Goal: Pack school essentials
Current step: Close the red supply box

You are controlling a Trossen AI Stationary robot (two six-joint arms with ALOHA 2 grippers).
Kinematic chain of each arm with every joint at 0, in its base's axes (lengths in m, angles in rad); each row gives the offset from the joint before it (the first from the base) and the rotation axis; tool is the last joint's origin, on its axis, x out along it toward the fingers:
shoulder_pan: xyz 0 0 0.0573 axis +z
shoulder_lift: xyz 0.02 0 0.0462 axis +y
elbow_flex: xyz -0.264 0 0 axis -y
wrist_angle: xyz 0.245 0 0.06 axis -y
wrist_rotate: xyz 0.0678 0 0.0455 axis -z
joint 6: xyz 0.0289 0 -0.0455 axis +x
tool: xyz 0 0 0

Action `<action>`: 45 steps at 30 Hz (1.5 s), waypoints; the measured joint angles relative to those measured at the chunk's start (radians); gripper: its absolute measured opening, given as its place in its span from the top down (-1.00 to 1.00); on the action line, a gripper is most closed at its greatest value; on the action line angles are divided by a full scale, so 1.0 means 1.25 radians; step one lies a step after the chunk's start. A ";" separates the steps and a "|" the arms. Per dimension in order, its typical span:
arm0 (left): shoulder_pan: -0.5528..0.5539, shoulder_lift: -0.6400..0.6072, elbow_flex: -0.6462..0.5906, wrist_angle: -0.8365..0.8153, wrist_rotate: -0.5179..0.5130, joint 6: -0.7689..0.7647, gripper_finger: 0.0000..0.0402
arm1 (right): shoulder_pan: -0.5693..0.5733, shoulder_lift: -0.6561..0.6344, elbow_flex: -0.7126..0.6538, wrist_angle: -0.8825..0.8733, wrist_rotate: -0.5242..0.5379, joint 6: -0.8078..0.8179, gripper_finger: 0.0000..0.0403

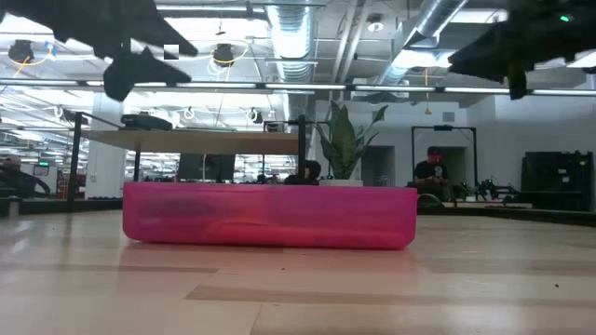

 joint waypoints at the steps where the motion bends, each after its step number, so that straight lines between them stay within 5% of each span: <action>1: 0.009 0.000 -0.005 0.001 0.004 -0.007 -0.04 | -0.008 0.043 0.030 -0.034 0.005 0.024 0.54; 8: 0.064 0.000 -0.048 0.057 0.068 -0.036 -0.04 | -0.078 0.324 0.137 -0.177 -0.007 0.226 0.57; 14: 0.078 0.000 -0.063 0.082 0.109 -0.037 -0.04 | -0.174 0.549 0.174 -0.138 -0.166 0.305 0.16; 19: 0.065 0.003 -0.063 0.083 0.138 -0.052 -0.04 | -0.215 0.721 0.212 -0.101 -0.197 0.357 -0.20; 26: 0.007 0.090 -0.063 0.087 0.144 -0.126 -0.04 | -0.217 0.903 0.275 0.023 -0.267 0.363 -0.25; 45: -0.089 0.463 -0.062 0.373 0.196 -0.259 -0.04 | -0.229 1.051 0.358 0.031 -0.359 0.357 -0.08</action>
